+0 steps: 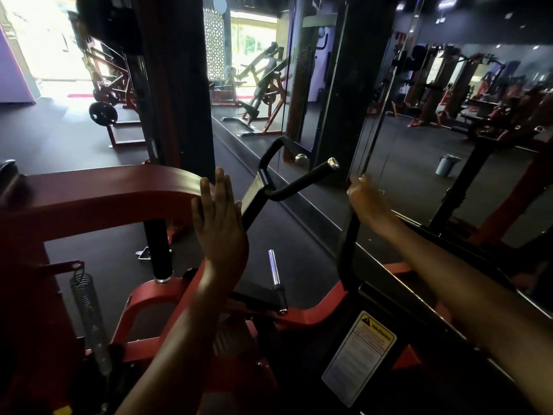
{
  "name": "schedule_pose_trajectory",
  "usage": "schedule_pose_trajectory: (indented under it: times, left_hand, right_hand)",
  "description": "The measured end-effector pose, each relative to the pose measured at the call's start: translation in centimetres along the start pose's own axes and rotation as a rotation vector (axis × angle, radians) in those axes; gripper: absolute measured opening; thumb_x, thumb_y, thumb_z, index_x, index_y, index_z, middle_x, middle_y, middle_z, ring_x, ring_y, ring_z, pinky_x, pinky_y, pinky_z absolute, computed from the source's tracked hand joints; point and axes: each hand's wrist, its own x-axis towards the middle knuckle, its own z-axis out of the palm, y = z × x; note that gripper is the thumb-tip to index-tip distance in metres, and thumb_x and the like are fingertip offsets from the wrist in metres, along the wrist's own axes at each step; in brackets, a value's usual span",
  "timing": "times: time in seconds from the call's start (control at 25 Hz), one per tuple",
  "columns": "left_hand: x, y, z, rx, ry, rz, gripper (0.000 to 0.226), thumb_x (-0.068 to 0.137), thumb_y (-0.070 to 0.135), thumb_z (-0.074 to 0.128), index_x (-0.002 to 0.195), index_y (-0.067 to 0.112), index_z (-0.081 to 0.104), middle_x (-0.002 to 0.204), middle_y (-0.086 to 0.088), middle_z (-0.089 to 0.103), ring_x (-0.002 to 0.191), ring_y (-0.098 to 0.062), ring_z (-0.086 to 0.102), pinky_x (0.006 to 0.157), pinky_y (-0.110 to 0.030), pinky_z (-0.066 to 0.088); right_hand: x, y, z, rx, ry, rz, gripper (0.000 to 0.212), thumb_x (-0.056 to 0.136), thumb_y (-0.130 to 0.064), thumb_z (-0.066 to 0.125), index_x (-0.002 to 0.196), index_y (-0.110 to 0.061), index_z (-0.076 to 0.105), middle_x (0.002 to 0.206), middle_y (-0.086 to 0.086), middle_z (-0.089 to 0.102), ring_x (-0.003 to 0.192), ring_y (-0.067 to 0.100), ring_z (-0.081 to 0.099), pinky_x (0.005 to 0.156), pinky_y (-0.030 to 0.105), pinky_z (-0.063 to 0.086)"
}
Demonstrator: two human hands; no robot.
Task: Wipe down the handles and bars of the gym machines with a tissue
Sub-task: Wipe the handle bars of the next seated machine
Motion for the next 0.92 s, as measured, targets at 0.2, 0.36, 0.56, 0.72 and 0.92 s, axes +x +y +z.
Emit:
schedule_pose_trajectory:
  times: [0.2,0.36,0.56,0.72,0.92]
  left_hand:
    - [-0.3,0.3,0.1,-0.013,0.013,-0.043,0.053,0.105,0.028,0.024,0.154,0.014,0.01,0.16,0.002,-0.016,0.146,-0.018,-0.019,0.117,-0.036,-0.015]
    - [-0.4,0.6,0.0,-0.074,-0.048,-0.061,0.052,0.105,0.028,0.017,0.154,0.015,0.01,0.161,0.002,-0.008,0.146,-0.017,-0.019,0.118,-0.037,-0.014]
    - [-0.5,0.2,0.3,-0.014,-0.017,-0.046,0.051,0.104,0.024,0.025,0.154,0.014,0.018,0.161,0.001,0.006,0.146,-0.016,-0.02,0.118,-0.036,-0.014]
    - [-0.7,0.0,0.8,0.012,0.016,-0.015,0.057,0.102,0.02,0.034,0.154,0.015,0.011,0.162,0.003,-0.004,0.146,-0.018,-0.02,0.117,-0.038,-0.016]
    - [-1.0,0.1,1.0,-0.004,0.014,0.0,0.056,0.102,0.019,0.034,0.154,0.015,0.016,0.161,0.003,0.002,0.147,-0.018,-0.018,0.117,-0.038,-0.015]
  right_hand:
    - [-7.4,-2.7,2.8,-0.135,-0.199,-0.343,0.016,0.085,0.004,0.048,0.091,0.002,0.062,0.109,0.013,0.05,0.099,0.029,0.053,0.072,0.032,0.049]
    - [0.5,0.4,1.6,-0.017,0.018,-0.01,0.018,0.091,0.001,0.043,0.099,0.005,0.059,0.11,0.019,0.051,0.102,0.035,0.05,0.081,0.039,0.045]
    - [-4.0,-1.3,3.6,-0.029,-0.03,-0.104,0.009,0.08,0.007,0.056,0.085,0.006,0.063,0.107,0.02,0.055,0.097,0.034,0.054,0.072,0.037,0.05]
    - [-5.3,-1.4,4.1,0.248,0.051,0.006,0.022,0.078,0.011,0.053,0.088,-0.003,0.067,0.1,0.014,0.057,0.094,0.032,0.057,0.074,0.027,0.042]
    - [1.1,0.0,3.0,0.464,0.215,0.594,0.029,0.094,0.0,0.043,0.121,0.005,0.051,0.119,0.025,0.056,0.112,0.036,0.055,0.092,0.035,0.043]
